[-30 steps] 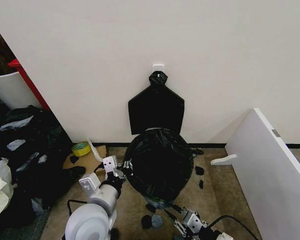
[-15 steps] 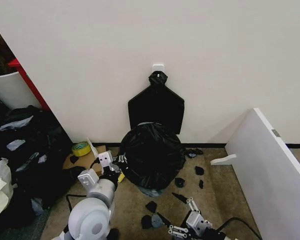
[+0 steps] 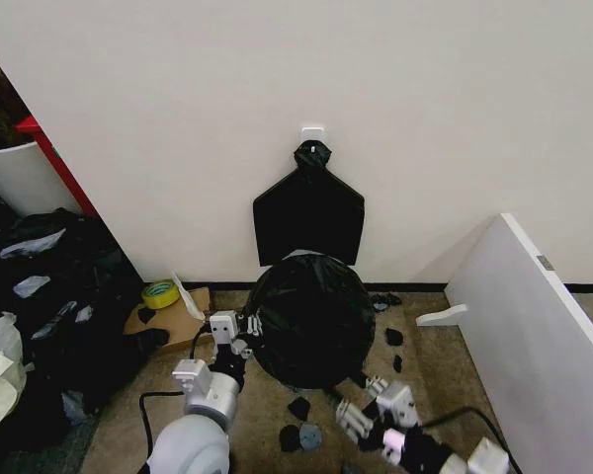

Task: Place the garbage bag over the trash bin.

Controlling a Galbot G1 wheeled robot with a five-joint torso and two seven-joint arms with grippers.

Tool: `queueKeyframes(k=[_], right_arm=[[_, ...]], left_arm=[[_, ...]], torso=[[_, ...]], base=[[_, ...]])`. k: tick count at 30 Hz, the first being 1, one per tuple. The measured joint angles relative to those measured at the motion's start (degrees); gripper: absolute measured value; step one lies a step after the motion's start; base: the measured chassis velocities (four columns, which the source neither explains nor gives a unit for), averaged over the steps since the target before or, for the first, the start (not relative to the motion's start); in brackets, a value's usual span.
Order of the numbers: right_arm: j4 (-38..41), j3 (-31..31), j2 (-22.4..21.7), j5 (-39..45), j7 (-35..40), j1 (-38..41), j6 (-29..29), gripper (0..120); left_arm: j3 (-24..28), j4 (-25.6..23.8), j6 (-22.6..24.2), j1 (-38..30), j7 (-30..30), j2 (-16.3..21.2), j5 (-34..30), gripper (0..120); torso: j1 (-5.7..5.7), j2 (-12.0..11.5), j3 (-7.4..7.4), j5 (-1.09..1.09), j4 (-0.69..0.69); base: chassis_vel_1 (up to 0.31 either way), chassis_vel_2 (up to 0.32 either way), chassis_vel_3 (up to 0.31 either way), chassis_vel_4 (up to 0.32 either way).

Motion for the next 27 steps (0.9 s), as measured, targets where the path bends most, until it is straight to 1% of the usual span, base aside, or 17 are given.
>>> queueKeyframes(k=[1,2,4,5,6,8,9,10,11,13,16,21,23,24,27], right_arm=[[0.00,-0.10,0.36,4.02,3.64,2.18,-3.06,15],[0.00,-0.10,0.36,4.02,3.64,2.18,-3.06,15],[-0.01,0.23,1.21,7.16,7.43,3.36,-6.46,7],[-0.03,0.50,1.75,7.77,8.93,3.41,-7.76,2],[-0.06,0.56,1.95,8.76,10.77,4.47,-9.82,0],[-0.10,0.34,1.50,9.31,11.90,6.38,-11.78,0],[-0.10,0.34,1.50,9.31,11.90,6.38,-11.78,0],[-0.12,0.10,1.10,9.37,12.22,7.56,-12.62,0],[-0.13,-0.08,1.01,9.36,12.36,8.30,-12.95,0],[-0.16,-0.81,1.15,10.15,12.44,10.53,-13.30,0],[-0.19,-1.71,1.52,11.63,12.95,12.81,-13.51,0],[-1.06,-6.52,3.38,14.66,14.72,19.61,-14.72,0],[-2.29,-8.72,4.31,14.54,15.69,21.59,-15.69,0],[-2.29,-8.72,4.31,14.54,15.69,21.59,-15.69,0],[-4.65,-12.17,5.67,13.27,17.75,24.30,-18.20,0]], left_arm=[[0.30,0.29,-0.61,0.04,0.57,0.07,1.52,4],[0.30,0.29,-0.61,0.04,0.57,0.07,1.52,4],[0.88,1.20,-0.91,-0.95,1.06,0.41,2.72,4],[1.22,1.89,-0.98,-1.92,1.40,0.69,3.42,4],[1.52,2.49,-1.25,-2.40,1.77,0.73,4.84,4],[1.93,2.77,-1.58,-2.09,2.16,0.51,6.46,4],[1.93,2.77,-1.58,-2.09,2.16,0.51,6.46,4],[2.36,2.92,-1.64,-1.87,2.38,0.28,7.27,4],[2.67,3.02,-1.66,-1.85,2.47,0.19,7.61,4],[3.02,3.14,-1.77,-1.85,2.60,0.05,8.28,4],[3.16,3.17,-1.79,-1.82,2.62,0.02,8.46,4],[3.79,3.67,-1.86,-2.10,2.62,-0.14,9.55,4],[4.13,3.86,-1.98,-2.24,2.72,-0.29,10.31,4],[4.13,3.86,-1.98,-2.24,2.72,-0.29,10.31,4],[4.70,3.88,-2.11,-2.23,2.93,-0.54,11.23,4]], torso=[[0.00,0.00,0.00,0.02,0.01],[0.00,0.00,0.00,0.02,0.01],[0.00,0.00,0.00,0.01,0.06],[0.00,0.00,0.01,-0.01,-0.02],[0.00,0.00,0.00,-0.04,-0.06],[0.00,0.00,0.00,0.03,-0.03],[0.00,0.00,0.00,0.03,-0.03],[0.00,0.00,0.00,-0.01,0.02],[0.00,0.00,0.00,-0.03,0.03],[0.00,0.00,0.00,-0.01,0.00],[0.00,0.00,0.00,-0.01,-0.01],[0.00,0.00,0.00,-0.02,0.00],[0.00,0.00,0.01,0.00,0.00],[0.00,0.00,0.01,0.00,0.00],[0.00,0.00,0.01,-0.02,-0.01]], base=[[0.000,0.000,0.000,0.000],[0.000,0.000,0.000,0.000],[0.000,0.000,0.000,0.000],[0.000,0.000,0.000,0.000],[0.000,0.000,0.000,0.000],[0.000,0.000,0.000,0.000],[0.000,0.000,0.000,0.000],[0.000,0.000,0.000,0.000],[0.000,0.000,0.000,0.000],[0.000,0.000,0.000,0.000],[0.000,0.000,0.000,0.000],[0.000,0.000,0.000,0.000],[0.000,0.000,0.000,0.000],[0.000,0.000,0.000,0.000],[0.000,0.000,0.000,0.000]])
